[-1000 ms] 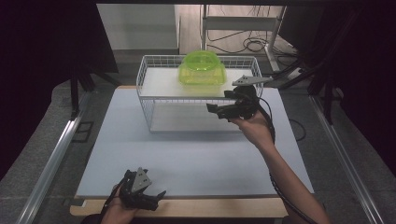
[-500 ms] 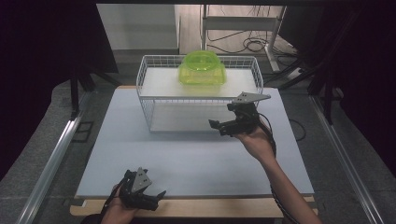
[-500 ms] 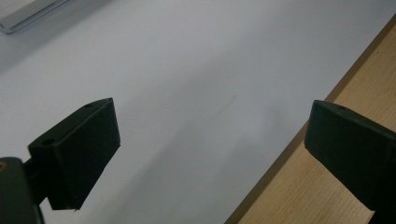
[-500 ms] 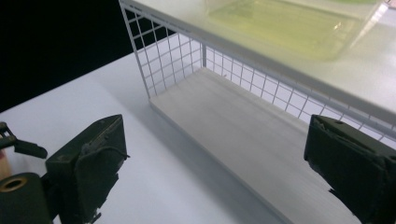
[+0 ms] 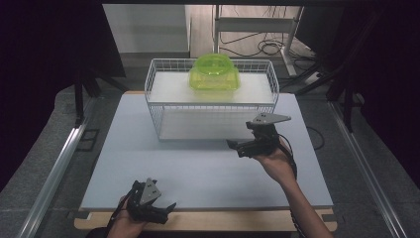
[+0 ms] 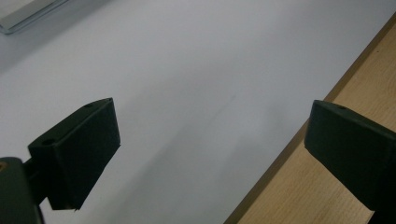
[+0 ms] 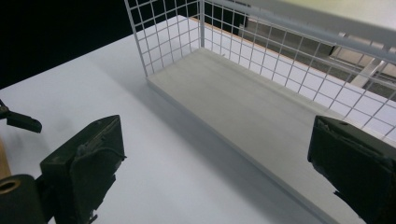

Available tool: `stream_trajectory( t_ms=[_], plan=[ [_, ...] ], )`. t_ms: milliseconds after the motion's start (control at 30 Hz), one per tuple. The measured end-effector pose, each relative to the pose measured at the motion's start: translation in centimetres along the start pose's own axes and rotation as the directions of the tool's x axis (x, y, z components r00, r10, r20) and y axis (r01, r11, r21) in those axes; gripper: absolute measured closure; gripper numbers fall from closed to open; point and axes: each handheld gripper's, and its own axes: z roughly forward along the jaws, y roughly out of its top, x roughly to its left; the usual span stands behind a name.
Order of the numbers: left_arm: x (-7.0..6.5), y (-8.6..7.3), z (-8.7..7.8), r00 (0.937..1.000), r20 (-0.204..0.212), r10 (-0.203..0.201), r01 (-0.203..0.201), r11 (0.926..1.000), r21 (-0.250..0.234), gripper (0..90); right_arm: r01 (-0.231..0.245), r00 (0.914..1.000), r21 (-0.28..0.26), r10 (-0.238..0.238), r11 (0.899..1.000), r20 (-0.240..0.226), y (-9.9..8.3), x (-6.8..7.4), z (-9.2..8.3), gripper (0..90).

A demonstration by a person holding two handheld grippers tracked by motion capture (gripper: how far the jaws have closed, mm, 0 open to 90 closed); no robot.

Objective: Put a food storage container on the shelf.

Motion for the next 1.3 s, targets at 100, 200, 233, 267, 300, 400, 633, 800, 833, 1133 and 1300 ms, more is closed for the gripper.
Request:
stream_trajectory(
  t_ms=[100,200,233,267,300,400,633,800,833,1133,1300],
  plan=[
    [0.0,0.0,0.0,1.0,0.001,0.001,-0.001,1.0,-0.001,3.4,0.009,0.9999,0.018,-0.01,1.0,0.005,-0.5,0.1,0.0,4.1],
    [0.0,0.0,-0.1,1.0,0.001,0.001,-0.001,1.0,-0.003,3.4,0.02,0.9997,0.016,-0.02,1.0,0.014,-0.8,0.2,-0.2,4.1],
    [0.1,0.0,-0.1,1.0,0.0,0.001,-0.001,1.0,-0.003,3.4,0.019,0.9997,0.016,-0.02,1.0,0.014,-0.9,0.3,-0.3,4.0],
    [0.1,0.0,-0.1,1.0,0.0,0.0,0.0,1.0,-0.004,3.4,0.022,0.9996,0.013,-0.022,1.0,0.016,-1.0,0.3,-0.4,4.1],
    [0.1,0.0,-0.1,1.0,0.0,-0.001,0.001,1.0,-0.005,3.4,0.027,0.9995,0.011,-0.027,1.0,0.018,-1.2,0.4,-0.5,4.1],
    [0.3,-0.1,-0.2,1.0,-0.003,-0.003,0.003,1.0,-0.008,3.4,0.029,0.9994,0.007,-0.029,1.0,0.018,-1.5,0.5,-0.8,4.1],
    [0.5,-0.2,-0.3,0.9999,-0.005,-0.011,0.011,0.9998,-0.014,3.4,0.019,0.9997,0.014,-0.02,1.0,0.016,-2.5,0.8,-1.3,4.1],
    [0.6,-0.2,-0.3,0.9999,-0.003,-0.017,0.016,0.9997,-0.019,3.4,0.007,0.9999,0.009,-0.007,1.0,0.014,-3.2,0.9,-1.7,4.1],
    [0.6,-0.2,-0.3,0.9999,-0.004,-0.017,0.017,0.9997,-0.019,3.4,0.002,0.9999,0.008,-0.003,1.0,0.012,-3.3,1.0,-1.7,4.1],
    [0.5,-0.2,-0.2,0.9998,0.0,-0.018,0.018,0.9997,-0.017,3.4,-0.012,0.9999,0.022,0.012,1.0,0.005,-5.3,1.5,-2.2,3.4],
    [0.6,-0.2,-0.2,0.9998,-0.001,-0.018,0.018,0.9997,-0.016,3.4,-0.012,0.9998,0.029,0.012,1.0,0.016,-6.3,1.6,-2.5,1.9]
  ],
)
